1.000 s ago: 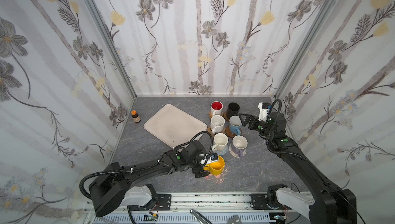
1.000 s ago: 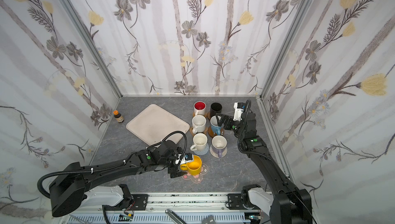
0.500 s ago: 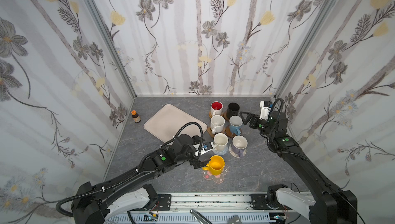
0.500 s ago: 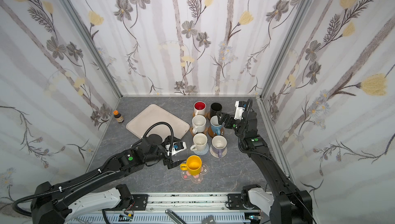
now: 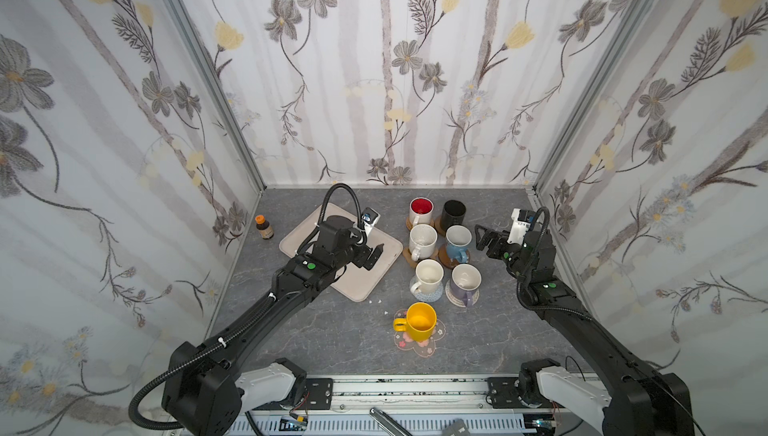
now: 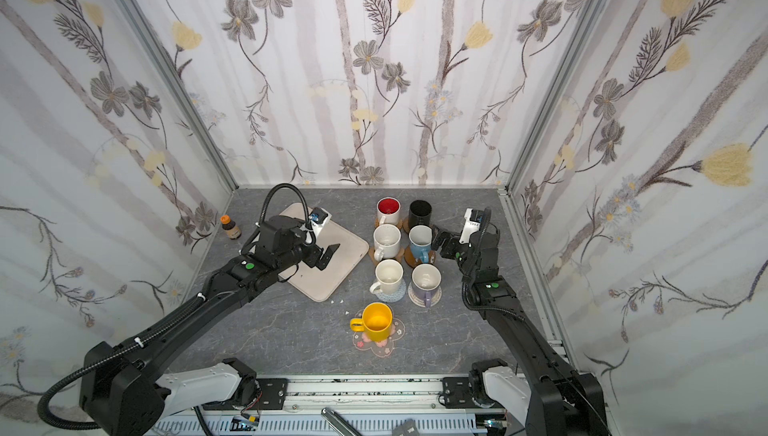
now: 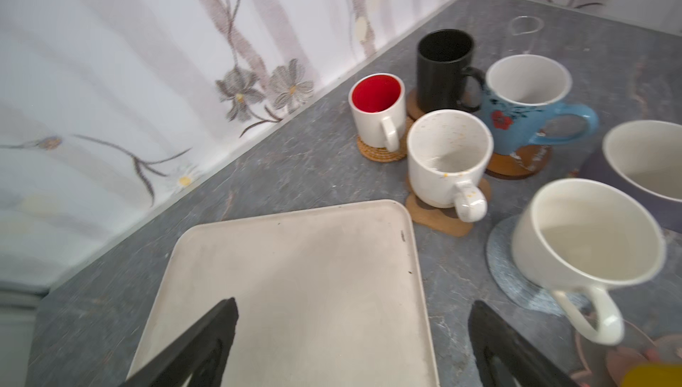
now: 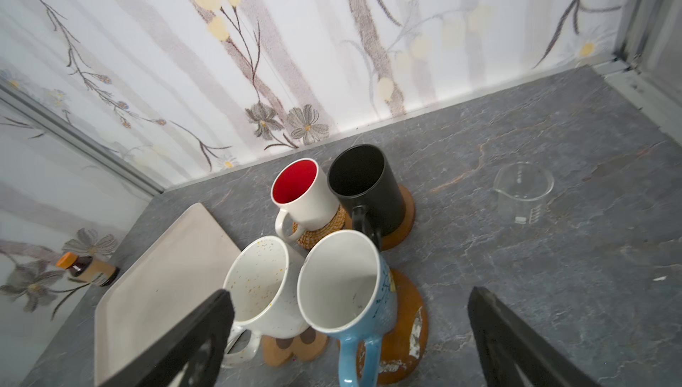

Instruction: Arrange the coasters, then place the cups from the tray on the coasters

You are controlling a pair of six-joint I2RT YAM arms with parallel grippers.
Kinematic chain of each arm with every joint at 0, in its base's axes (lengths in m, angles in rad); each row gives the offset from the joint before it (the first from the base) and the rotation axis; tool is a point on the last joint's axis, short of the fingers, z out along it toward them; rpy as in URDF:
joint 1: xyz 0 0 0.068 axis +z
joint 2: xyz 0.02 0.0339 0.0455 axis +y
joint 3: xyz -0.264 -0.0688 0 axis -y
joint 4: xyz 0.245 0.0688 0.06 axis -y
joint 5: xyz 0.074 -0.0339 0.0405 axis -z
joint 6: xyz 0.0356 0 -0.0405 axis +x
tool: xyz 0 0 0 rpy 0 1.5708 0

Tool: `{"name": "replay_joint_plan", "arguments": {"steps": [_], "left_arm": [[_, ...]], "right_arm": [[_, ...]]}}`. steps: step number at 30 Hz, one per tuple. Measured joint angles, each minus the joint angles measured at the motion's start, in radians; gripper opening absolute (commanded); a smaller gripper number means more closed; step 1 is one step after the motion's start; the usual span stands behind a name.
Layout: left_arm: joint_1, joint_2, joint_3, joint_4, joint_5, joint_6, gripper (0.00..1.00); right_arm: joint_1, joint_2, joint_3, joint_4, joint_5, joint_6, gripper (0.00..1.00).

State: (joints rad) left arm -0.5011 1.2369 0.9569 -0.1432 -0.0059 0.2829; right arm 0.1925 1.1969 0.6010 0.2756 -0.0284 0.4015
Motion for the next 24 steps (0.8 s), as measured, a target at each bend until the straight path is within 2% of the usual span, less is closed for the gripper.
{"name": "replay_joint_plan", "arguments": {"steps": [11,18,24], "left_arm": [[0.18,0.201,0.016,0.133,-0.212,-0.22,1.0],[0.389,0.268,-0.03,0.199,-0.207,-0.335,1.0],[0.454,0.239,-0.199,0.389,-0.165,-0.38,1.0]], "right_arm": [[-0.024,0.044,-0.089,0.18,0.256,-0.158,1.0],[-0.095,0.02,-0.262,0.385,0.407,-0.216,1.0],[-0.115,0.091,-0.286,0.533,0.451,-0.249,1.0]]}}
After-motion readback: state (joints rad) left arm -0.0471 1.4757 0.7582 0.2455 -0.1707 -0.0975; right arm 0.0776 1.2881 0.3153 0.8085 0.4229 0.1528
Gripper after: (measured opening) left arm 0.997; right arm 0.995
